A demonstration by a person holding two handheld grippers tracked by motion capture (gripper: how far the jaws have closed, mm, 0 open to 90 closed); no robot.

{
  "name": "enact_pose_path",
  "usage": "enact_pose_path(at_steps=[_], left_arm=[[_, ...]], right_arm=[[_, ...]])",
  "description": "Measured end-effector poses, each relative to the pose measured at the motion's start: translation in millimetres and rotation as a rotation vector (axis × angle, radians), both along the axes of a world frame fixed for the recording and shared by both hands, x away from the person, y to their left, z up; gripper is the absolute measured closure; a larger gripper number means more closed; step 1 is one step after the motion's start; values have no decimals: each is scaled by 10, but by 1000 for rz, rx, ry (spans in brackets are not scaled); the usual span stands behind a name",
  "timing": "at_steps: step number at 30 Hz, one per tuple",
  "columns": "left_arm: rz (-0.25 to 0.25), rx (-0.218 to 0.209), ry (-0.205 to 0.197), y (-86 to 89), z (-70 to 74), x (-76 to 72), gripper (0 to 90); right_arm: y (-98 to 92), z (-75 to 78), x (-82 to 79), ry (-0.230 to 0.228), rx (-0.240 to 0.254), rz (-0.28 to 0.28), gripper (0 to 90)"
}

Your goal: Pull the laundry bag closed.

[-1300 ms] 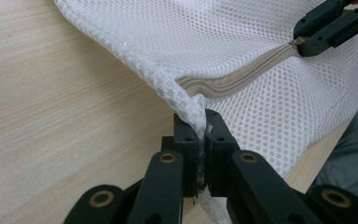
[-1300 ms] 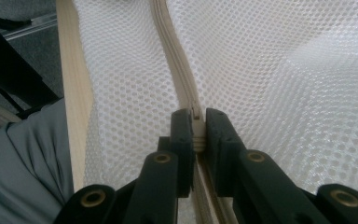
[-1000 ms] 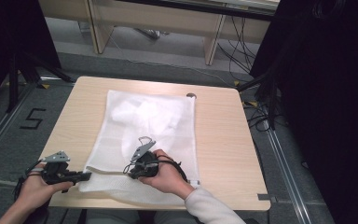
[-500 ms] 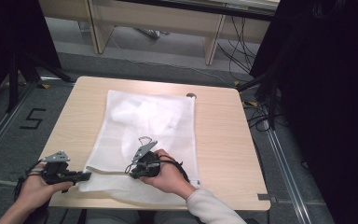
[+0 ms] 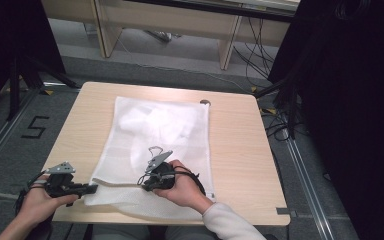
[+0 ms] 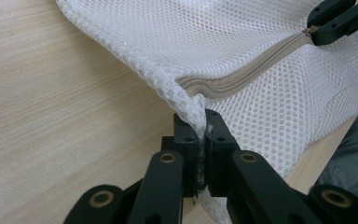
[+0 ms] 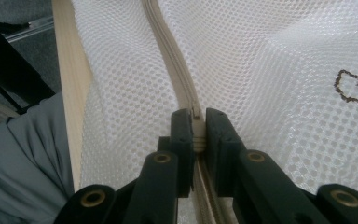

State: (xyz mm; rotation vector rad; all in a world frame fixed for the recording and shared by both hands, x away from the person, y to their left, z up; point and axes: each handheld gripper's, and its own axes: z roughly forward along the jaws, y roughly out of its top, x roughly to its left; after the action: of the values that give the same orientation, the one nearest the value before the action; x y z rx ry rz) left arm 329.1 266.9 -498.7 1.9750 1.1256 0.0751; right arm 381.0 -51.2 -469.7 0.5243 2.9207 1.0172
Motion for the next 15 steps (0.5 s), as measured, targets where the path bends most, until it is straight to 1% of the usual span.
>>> enact_pose_path(at_steps=[2, 4, 5, 8, 9, 14, 15], left_arm=[[0, -1, 1, 1, -1, 1, 853], [0, 2, 0, 0, -1, 1, 852], [-3, 1, 3, 3, 0, 1, 853], [1, 2, -1, -2, 0, 0, 853], [-3, 1, 4, 3, 0, 1, 853], [-3, 2, 4, 2, -1, 2, 853], [2, 2, 1, 0, -3, 0, 853]], right_arm=[[-10, 1, 1, -1, -4, -2, 827], [-13, -5, 0, 1, 5, -4, 826], [-17, -1, 0, 0, 0, -2, 827], [-23, -4, 0, -3, 6, -2, 826], [-29, 4, 0, -4, 1, -3, 827], [-49, 4, -1, 3, 3, -6, 827], [-52, 8, -8, 8, -2, -18, 827]])
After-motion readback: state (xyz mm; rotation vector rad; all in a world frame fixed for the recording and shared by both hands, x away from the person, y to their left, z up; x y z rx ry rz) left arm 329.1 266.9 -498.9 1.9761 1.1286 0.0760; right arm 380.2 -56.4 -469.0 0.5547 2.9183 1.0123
